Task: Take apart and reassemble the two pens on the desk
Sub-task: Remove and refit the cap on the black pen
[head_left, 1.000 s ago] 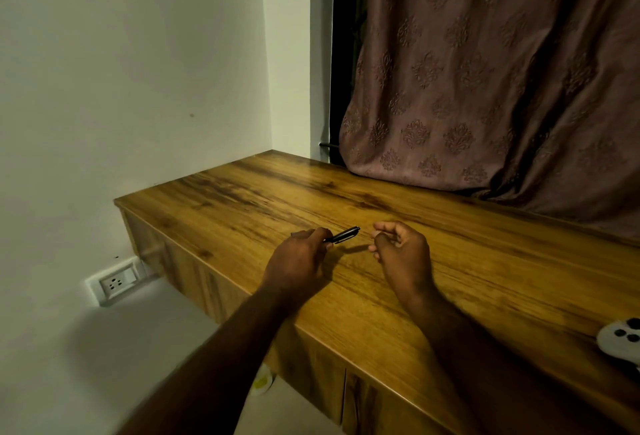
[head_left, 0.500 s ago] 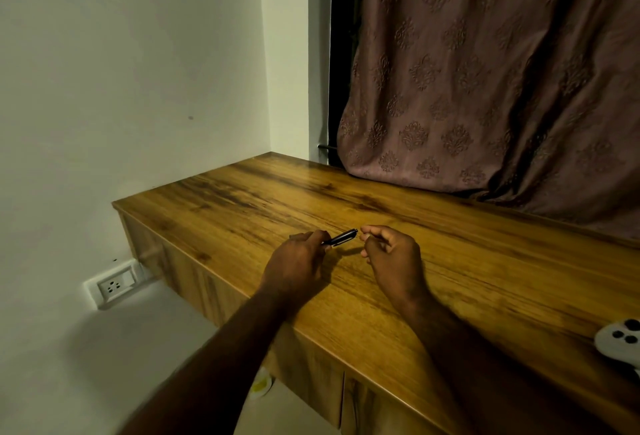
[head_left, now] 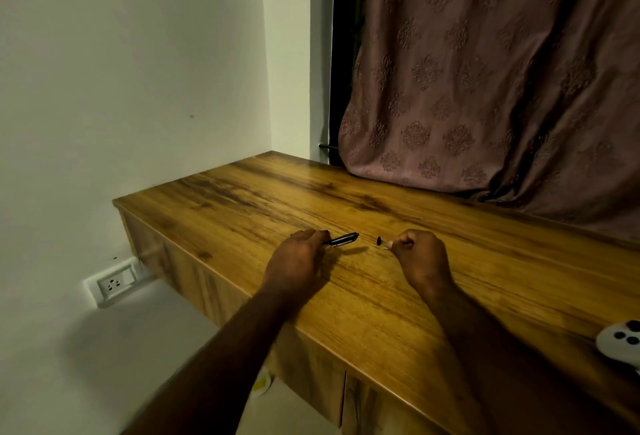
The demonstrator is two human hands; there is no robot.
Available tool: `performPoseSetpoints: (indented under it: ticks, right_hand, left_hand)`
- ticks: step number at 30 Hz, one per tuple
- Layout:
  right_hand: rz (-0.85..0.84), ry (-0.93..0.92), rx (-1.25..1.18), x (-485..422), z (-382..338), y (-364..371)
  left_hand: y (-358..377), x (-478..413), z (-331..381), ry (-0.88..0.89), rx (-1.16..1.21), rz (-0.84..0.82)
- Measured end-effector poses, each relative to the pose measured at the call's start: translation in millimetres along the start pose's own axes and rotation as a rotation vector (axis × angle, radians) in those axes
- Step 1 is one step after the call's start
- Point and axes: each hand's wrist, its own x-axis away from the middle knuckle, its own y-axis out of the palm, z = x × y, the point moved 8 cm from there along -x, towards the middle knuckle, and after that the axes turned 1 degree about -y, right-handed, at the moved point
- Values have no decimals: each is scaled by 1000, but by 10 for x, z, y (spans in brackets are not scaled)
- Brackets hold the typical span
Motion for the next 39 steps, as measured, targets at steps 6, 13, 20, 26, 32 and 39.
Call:
performPoseSetpoints:
  ticks: [6, 13, 20, 26, 32, 39]
  right_hand:
    - [-56, 5, 90, -59, 13, 98]
    - [-78, -27, 187, -51, -58, 144]
    - [-70, -44, 223, -52, -80, 140]
    - [-77, -27, 209, -53, -60, 132]
    - [74, 41, -197, -7, 59, -88]
    - [-3, 39, -559, 157, -220, -28]
  left_hand:
    - [45, -10, -32, -4, -27, -35]
    - [32, -6, 1, 5, -32, -35]
    - [20, -11, 18, 8, -22, -36]
    - [-17, 15, 22, 13, -28, -17]
    - [-88, 35, 64, 25, -25, 13]
    - [-70, 19, 4, -21, -93, 32]
